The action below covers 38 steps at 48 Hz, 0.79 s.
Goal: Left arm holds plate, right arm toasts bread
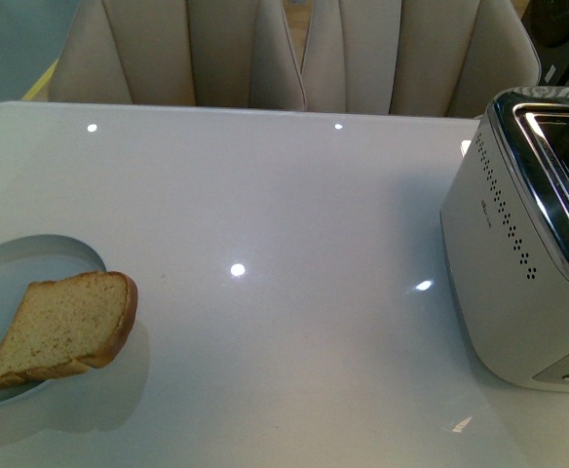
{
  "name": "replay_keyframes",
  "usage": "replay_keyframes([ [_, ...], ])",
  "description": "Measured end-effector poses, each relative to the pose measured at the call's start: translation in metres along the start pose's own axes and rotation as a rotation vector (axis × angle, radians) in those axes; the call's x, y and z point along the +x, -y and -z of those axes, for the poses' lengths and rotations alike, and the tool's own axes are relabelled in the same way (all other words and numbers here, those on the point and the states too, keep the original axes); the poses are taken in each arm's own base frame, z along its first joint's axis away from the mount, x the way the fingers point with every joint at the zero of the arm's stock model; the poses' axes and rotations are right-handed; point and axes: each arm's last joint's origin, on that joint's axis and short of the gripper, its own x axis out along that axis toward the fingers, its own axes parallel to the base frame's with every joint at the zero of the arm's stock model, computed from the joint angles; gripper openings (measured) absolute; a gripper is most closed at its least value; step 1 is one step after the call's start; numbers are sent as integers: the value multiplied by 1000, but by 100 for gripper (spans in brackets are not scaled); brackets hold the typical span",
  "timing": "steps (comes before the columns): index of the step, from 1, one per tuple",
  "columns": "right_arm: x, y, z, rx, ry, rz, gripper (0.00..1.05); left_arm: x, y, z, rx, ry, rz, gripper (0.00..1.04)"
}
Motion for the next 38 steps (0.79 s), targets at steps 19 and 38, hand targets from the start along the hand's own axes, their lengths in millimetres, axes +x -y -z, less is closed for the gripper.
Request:
replay_keyframes([
  [19,0,0,0,0,0,0,96,0,0,0,0,0,0,98],
  [38,0,0,0,0,0,-3,96,3,0,-2,-147,-442,117,98],
])
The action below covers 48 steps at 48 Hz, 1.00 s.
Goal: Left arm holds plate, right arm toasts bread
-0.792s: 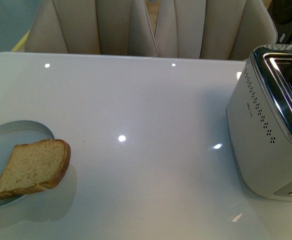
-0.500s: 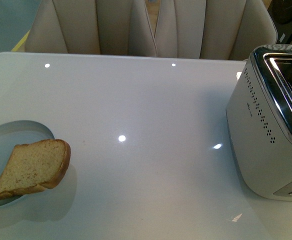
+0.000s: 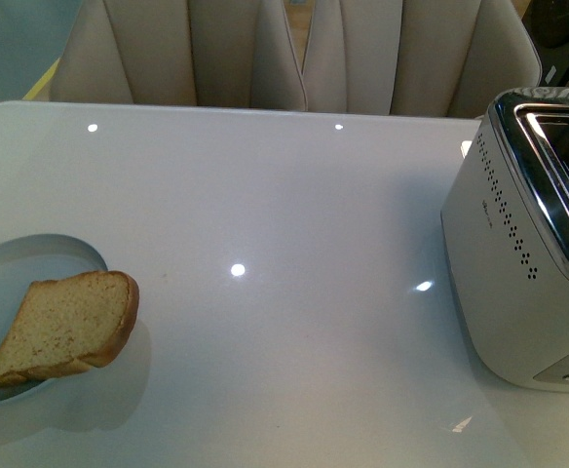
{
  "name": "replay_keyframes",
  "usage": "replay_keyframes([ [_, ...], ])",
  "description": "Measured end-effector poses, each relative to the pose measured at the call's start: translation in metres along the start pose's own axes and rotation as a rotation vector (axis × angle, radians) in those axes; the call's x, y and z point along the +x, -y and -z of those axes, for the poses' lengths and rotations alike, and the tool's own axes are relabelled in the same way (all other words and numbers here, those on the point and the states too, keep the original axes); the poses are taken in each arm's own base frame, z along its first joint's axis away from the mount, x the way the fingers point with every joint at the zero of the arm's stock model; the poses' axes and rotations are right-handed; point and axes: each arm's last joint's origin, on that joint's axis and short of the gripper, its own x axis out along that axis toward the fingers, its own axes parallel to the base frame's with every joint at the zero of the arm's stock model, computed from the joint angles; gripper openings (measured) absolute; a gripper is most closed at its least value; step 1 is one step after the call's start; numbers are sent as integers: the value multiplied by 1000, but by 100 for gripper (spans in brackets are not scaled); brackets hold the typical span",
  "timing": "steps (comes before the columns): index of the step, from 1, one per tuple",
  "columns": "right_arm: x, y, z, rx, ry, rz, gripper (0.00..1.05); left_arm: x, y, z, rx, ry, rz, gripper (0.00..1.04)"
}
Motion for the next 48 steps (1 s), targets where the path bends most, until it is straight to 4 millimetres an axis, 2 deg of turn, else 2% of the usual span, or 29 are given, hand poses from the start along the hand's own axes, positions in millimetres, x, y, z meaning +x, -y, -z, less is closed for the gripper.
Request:
replay_keyframes([
  [2,0,0,0,0,0,1,96,2,-1,-1,-37,-88,-6,98],
  [5,0,0,0,0,0,1,96,7,-1,-5,-54,-128,4,98],
  [11,0,0,0,0,0,2,96,24,-3,-25,-38,-94,6,98],
  [23,0,0,0,0,0,1,96,89,-30,-38,47,-98,-54,98],
  [29,0,0,0,0,0,2,96,118,-50,-24,63,-156,-109,98],
  [34,0,0,0,0,0,2,96,138,-74,-3,50,-220,-181,98],
  [41,0,0,0,0,0,1,96,153,-104,24,25,-286,-252,98],
  [48,0,0,0,0,0,1,96,163,-125,48,-20,-346,-288,98],
])
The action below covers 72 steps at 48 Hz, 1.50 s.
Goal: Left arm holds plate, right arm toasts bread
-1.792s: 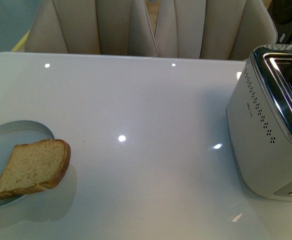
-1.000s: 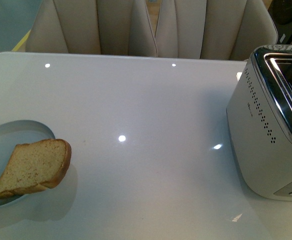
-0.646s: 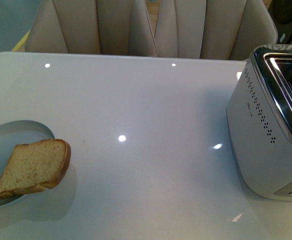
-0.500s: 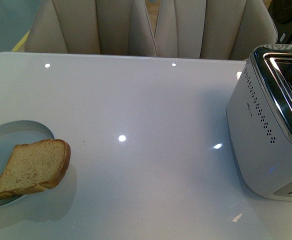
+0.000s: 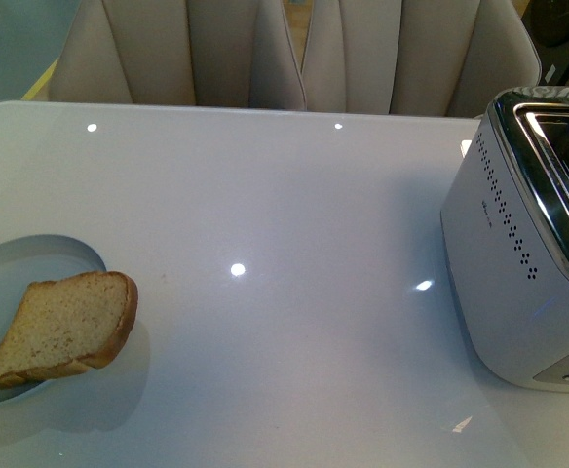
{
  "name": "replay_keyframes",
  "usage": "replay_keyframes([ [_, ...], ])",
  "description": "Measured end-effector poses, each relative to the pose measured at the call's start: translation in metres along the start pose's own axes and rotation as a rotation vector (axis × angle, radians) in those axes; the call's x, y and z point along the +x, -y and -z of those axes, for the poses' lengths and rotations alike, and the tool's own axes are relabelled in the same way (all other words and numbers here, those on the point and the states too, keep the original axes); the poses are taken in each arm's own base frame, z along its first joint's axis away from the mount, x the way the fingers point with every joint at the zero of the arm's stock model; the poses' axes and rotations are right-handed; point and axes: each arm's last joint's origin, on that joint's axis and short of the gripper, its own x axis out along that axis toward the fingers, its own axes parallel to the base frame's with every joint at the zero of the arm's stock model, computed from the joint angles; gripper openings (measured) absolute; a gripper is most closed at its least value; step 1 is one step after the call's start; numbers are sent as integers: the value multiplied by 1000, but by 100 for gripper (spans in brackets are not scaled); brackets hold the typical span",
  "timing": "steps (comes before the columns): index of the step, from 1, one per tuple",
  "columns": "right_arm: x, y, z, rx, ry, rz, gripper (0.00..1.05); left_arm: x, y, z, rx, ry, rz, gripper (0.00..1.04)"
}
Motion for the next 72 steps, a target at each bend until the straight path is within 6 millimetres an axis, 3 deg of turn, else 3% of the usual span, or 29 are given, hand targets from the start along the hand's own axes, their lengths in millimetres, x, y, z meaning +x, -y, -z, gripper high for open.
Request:
replay_keyframes([
  [14,0,0,0,0,0,0,96,37,-15,30,-27,-110,-33,98],
  [23,0,0,0,0,0,0,96,56,-17,38,-33,-143,-26,98],
  [36,0,0,0,0,0,0,96,75,-22,28,-87,-158,31,98],
  [66,0,0,0,0,0,0,96,88,-24,12,-130,-182,69,97],
  [72,0,0,0,0,0,0,96,90,-23,11,-129,-188,68,82],
])
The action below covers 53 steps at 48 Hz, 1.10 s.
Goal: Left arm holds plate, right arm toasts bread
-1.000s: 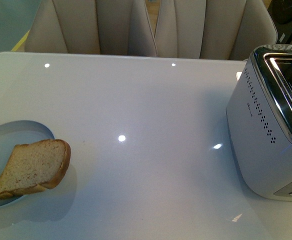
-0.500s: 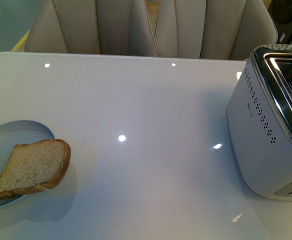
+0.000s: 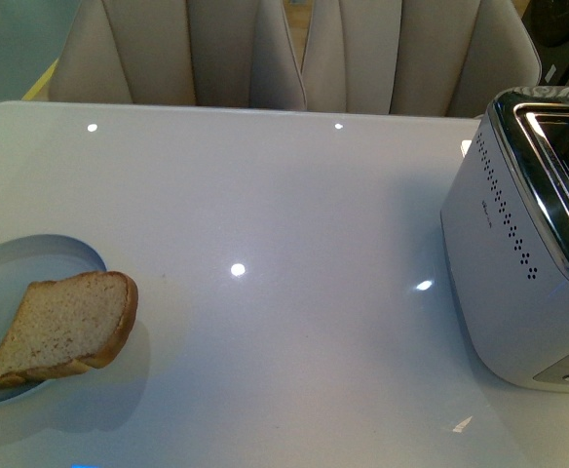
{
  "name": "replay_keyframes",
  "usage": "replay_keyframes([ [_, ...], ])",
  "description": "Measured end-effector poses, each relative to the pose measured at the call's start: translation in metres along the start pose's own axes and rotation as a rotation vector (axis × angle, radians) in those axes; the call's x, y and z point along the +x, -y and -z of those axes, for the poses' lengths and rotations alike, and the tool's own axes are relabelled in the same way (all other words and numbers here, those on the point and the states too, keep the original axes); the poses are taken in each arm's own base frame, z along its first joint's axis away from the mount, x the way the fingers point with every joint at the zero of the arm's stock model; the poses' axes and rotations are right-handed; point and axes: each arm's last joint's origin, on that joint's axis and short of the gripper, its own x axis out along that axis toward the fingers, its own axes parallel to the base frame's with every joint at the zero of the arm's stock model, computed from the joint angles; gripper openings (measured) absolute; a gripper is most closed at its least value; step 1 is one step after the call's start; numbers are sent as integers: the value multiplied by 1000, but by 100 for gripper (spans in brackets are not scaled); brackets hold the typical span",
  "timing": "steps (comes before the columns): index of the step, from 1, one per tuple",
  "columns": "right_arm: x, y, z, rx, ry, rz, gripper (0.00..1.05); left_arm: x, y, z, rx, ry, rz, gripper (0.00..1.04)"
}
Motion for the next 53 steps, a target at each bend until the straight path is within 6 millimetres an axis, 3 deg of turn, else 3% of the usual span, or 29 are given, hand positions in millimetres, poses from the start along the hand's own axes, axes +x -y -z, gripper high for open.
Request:
replay_keyframes([
  [13,0,0,0,0,0,0,96,2,3,2,-1,-19,3,29],
  [21,0,0,0,0,0,0,96,2,4,1,-50,-28,38,4],
  [40,0,0,0,0,0,0,96,-4,5,0,-175,-67,86,4],
  [53,0,0,0,0,0,0,96,-28,15,-2,-205,-89,120,3],
])
